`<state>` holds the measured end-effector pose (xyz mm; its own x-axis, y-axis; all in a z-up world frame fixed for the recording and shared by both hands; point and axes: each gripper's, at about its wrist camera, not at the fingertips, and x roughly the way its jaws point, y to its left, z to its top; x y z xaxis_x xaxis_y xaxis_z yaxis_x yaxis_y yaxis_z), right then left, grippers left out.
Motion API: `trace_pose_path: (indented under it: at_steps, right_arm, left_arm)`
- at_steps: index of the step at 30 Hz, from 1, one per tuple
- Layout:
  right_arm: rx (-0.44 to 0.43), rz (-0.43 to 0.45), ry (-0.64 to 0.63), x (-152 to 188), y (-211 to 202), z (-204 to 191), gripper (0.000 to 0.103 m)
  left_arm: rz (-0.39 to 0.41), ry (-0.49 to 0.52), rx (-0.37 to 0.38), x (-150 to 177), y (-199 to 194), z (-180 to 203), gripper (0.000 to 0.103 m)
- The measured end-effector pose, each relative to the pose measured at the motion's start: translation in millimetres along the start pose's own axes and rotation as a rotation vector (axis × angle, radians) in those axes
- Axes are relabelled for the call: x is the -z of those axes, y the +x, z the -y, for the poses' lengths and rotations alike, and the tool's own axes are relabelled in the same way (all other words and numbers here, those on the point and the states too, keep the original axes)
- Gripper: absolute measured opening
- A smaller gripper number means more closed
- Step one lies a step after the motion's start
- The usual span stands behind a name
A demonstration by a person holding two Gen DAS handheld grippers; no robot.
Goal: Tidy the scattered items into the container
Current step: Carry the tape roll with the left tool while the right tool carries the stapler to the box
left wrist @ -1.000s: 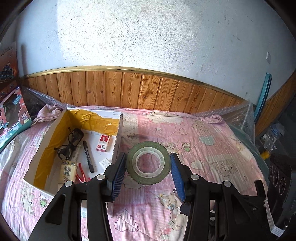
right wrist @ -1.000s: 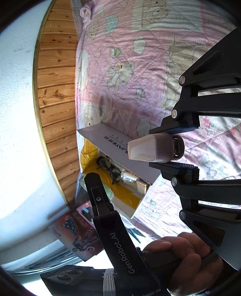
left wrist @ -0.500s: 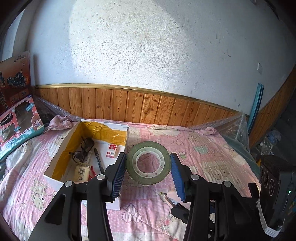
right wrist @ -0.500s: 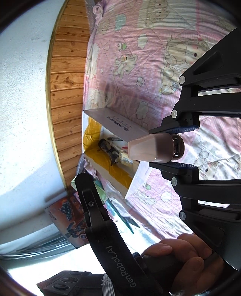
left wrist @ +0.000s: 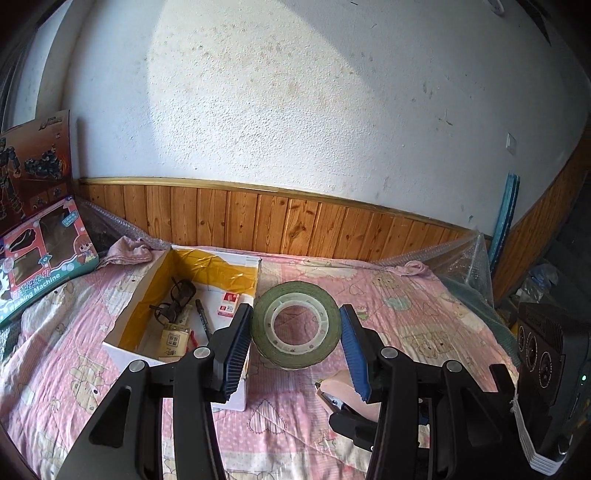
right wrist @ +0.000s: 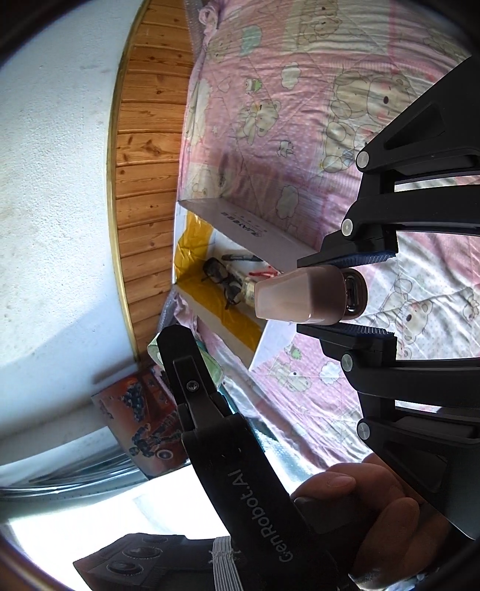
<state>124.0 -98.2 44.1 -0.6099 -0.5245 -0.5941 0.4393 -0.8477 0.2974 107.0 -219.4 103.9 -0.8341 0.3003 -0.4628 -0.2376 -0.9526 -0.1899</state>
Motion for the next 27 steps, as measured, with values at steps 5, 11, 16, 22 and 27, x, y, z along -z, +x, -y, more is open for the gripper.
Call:
trace_pose_path:
  at_steps: [5, 11, 16, 22, 27]
  right_arm:
    - [-0.004, -0.005, 0.002, -0.1, 4.5, -3.5, 0.028]
    - [-0.01, -0.018, -0.007, -7.1, 17.7, -7.9, 0.028]
    - [-0.014, -0.028, -0.012, -16.0, 33.3, -5.3, 0.028]
    - [-0.014, -0.041, -0.01, -27.5, 52.5, 2.6, 0.028]
    - [-0.018, -0.054, -0.008, -38.1, 68.4, 8.6, 0.028]
  left_arm:
    - [-0.01, -0.011, -0.007, 3.2, 3.1, -6.1, 0.049]
    - [-0.028, -0.029, -0.02, 5.8, 12.3, -17.4, 0.049]
    - [-0.045, -0.049, -0.028, 6.6, 23.5, -28.3, 0.049]
    - [-0.074, -0.069, -0.037, 6.8, 42.8, -41.2, 0.049]
    - [-0.095, -0.079, -0.044, 6.9, 59.4, -50.2, 0.049]
